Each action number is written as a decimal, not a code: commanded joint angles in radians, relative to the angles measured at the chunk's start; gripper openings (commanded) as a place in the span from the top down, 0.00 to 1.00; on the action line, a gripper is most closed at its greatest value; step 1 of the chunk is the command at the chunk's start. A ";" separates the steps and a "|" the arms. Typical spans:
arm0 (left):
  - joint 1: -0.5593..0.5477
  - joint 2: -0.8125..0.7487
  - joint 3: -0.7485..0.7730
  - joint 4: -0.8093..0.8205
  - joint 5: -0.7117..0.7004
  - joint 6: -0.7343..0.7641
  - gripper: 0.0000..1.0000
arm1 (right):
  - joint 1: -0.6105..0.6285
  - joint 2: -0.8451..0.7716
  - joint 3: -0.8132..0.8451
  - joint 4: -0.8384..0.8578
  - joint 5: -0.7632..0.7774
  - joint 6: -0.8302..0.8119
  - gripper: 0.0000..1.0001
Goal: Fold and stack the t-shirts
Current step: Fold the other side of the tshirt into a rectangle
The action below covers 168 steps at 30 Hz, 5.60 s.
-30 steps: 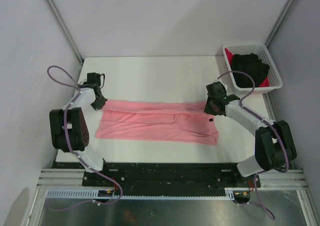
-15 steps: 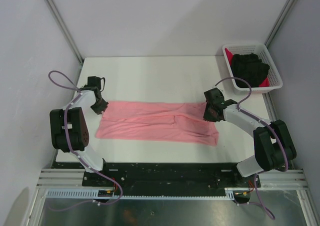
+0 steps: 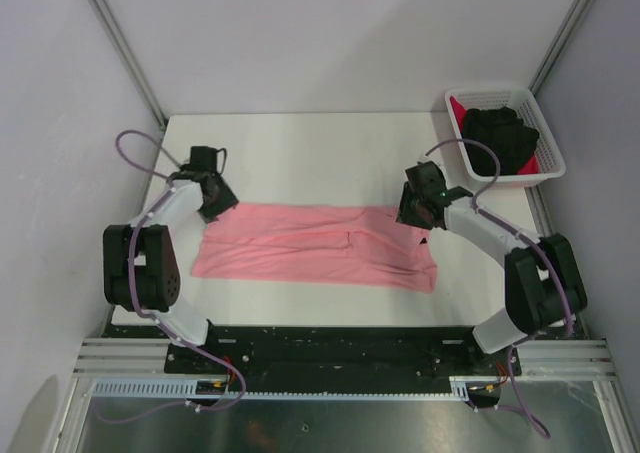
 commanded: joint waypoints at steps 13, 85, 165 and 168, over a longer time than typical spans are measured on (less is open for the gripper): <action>-0.544 0.371 0.472 0.152 0.384 0.201 0.45 | -0.069 0.037 0.030 -0.025 0.068 0.049 0.54; -0.709 0.572 0.676 0.155 0.475 0.208 1.00 | -0.210 0.053 -0.144 0.174 -0.163 0.105 0.80; -0.737 0.101 0.157 0.191 0.417 0.184 1.00 | 0.059 -0.386 -0.112 -0.144 -0.076 0.189 0.97; -0.743 0.112 0.150 0.194 0.429 0.186 1.00 | 0.061 -0.379 -0.115 -0.166 -0.050 0.185 0.97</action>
